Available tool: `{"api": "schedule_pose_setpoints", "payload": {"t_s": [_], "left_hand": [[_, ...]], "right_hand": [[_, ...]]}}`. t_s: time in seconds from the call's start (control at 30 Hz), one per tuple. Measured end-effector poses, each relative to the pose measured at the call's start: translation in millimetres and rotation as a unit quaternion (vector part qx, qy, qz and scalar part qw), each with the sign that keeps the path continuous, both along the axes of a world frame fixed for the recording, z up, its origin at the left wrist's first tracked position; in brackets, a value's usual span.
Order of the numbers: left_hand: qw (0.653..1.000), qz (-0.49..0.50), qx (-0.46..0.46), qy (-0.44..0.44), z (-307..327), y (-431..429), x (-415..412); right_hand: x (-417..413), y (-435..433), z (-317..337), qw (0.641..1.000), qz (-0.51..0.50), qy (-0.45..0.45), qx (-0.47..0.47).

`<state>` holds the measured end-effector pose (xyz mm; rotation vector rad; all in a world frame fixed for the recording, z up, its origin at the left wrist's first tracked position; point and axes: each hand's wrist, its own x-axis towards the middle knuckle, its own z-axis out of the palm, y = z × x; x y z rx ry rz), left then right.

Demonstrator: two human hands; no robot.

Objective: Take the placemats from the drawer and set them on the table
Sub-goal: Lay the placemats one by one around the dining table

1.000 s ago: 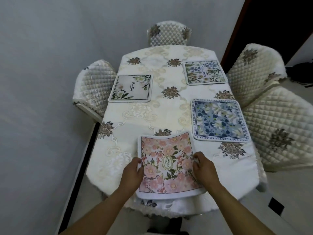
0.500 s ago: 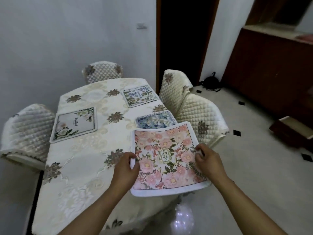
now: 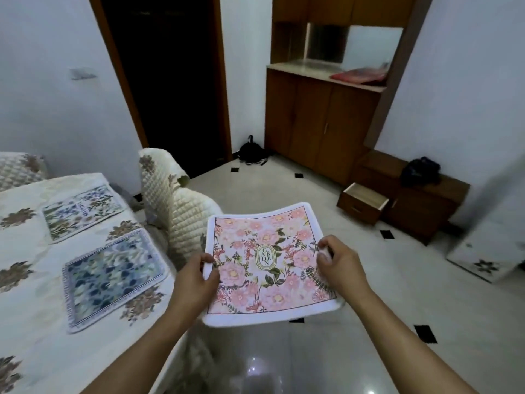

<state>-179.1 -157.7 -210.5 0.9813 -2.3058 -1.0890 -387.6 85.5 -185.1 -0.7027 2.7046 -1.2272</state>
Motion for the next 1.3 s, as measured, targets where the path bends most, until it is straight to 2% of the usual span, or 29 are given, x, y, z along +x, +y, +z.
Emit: {"api": "schedule_pose_setpoints", "payload": {"t_s": [0.3,0.57,0.77,1.03,1.3], "left_hand": [[0.999,-0.046,0.007,-0.027,-5,7,-153],[0.995,-0.08,0.063,0.006,-18,-61,-330],[0.994,-0.1,0.027,0.015,4,-118,-462],[0.998,-0.059,0.032,-0.001,0,-222,-582],[0.989,0.139,0.055,0.01,-2,-357,-653]], "right_hand": [[-136,29,-18,0.999,-0.042,-0.024,-0.01],[-279,-22,-20,0.996,-0.082,-0.04,0.006],[-392,-72,7,0.993,-0.113,-0.029,0.017],[-536,-186,-9,0.997,-0.076,-0.031,0.01],[-706,-411,-25,0.992,0.122,-0.04,0.003]]}}
